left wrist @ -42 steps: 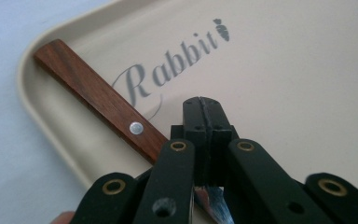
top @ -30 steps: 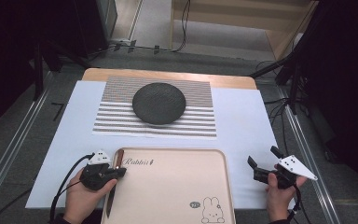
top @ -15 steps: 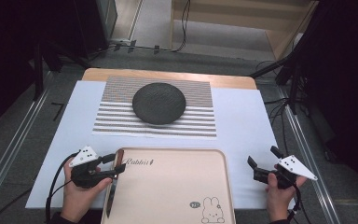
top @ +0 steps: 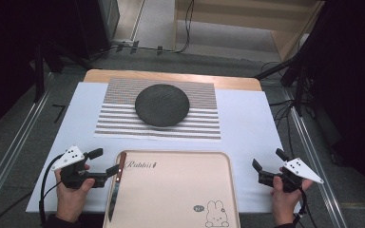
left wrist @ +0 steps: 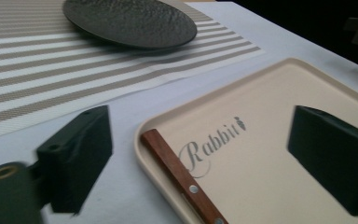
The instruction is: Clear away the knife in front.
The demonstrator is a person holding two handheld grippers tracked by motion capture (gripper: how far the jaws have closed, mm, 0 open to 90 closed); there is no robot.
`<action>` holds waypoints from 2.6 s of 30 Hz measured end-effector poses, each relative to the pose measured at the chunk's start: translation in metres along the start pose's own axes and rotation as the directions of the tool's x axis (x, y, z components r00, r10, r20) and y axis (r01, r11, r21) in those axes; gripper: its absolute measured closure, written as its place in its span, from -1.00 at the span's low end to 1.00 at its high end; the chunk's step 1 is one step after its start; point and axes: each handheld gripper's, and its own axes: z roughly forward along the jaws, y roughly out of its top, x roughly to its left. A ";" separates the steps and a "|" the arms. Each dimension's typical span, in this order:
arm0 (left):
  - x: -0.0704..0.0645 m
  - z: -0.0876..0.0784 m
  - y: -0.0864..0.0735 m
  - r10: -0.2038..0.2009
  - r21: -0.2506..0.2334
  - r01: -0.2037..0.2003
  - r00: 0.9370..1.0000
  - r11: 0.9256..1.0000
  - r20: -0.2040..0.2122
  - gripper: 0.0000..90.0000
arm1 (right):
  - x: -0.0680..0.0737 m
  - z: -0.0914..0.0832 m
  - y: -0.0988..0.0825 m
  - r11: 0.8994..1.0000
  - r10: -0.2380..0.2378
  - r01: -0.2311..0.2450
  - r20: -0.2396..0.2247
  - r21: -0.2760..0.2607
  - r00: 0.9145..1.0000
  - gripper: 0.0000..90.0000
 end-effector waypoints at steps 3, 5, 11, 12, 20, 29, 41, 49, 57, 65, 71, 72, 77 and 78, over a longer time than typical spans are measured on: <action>0.003 -0.004 0.000 0.001 -0.014 -0.001 1.000 1.000 -0.012 -1.00 | 0.000 0.000 0.000 1.000 0.000 0.000 -0.001 0.000 1.000 -1.00; 0.005 -0.006 0.000 -0.002 -0.019 0.002 1.000 1.000 -0.022 -1.00 | 0.000 0.000 0.000 1.000 0.001 -0.001 -0.001 -0.001 1.000 -1.00; 0.013 -0.013 0.000 0.000 -0.036 -0.002 0.999 0.999 -0.051 -1.00 | 0.000 0.000 0.000 1.000 0.002 -0.002 -0.002 -0.001 1.000 -1.00; 0.014 -0.013 0.000 0.001 -0.037 -0.003 0.998 0.999 -0.058 -1.00 | 0.000 0.000 0.000 1.000 0.002 -0.002 -0.002 -0.001 1.000 -1.00; 0.025 -0.022 -0.002 -0.005 -0.048 0.001 0.997 0.999 -0.083 -1.00 | 0.000 0.000 0.000 1.000 0.001 -0.001 -0.003 -0.001 1.000 -1.00; 0.043 -0.039 -0.005 -0.020 -0.076 0.010 0.992 0.997 -0.127 -1.00 | 0.000 0.000 0.000 1.000 0.001 -0.001 -0.003 -0.001 1.000 -1.00; 0.068 -0.059 -0.016 -0.036 -0.085 0.021 0.983 0.996 -0.180 -1.00 | 0.000 0.000 0.000 1.000 0.002 -0.002 -0.001 0.000 1.000 -1.00; 0.076 -0.069 -0.022 -0.027 -0.085 0.008 0.974 0.996 -0.225 -1.00 | 0.000 0.000 0.000 1.000 0.000 0.000 0.000 0.001 1.000 -1.00; 0.080 -0.071 -0.027 -0.039 -0.099 0.016 0.973 0.995 -0.227 -1.00 | 0.001 0.000 0.000 1.000 -0.001 0.001 0.001 0.002 1.000 -1.00; 0.077 -0.066 -0.031 -0.023 -0.097 -0.001 0.971 0.995 -0.240 -1.00 | 0.001 0.000 0.000 1.000 -0.003 0.003 0.000 0.004 1.000 -1.00; 0.077 -0.066 -0.031 -0.024 -0.100 0.000 0.971 0.995 -0.238 -1.00 | 0.001 0.000 0.000 1.000 -0.002 0.002 0.003 0.010 1.000 -1.00; 0.078 -0.065 -0.031 -0.022 -0.099 -0.001 0.972 0.995 -0.236 -1.00 | 0.001 0.000 0.000 1.000 -0.002 0.002 0.004 0.011 1.000 -1.00; 0.078 -0.064 -0.030 -0.030 -0.094 0.008 0.970 0.996 -0.241 -1.00 | 0.001 0.000 0.000 1.000 -0.003 0.002 0.005 0.012 1.000 -1.00; 0.079 -0.064 -0.030 -0.033 -0.094 0.010 0.970 0.996 -0.240 -1.00 | 0.001 0.000 0.000 1.000 -0.003 0.003 0.006 0.012 1.000 -1.00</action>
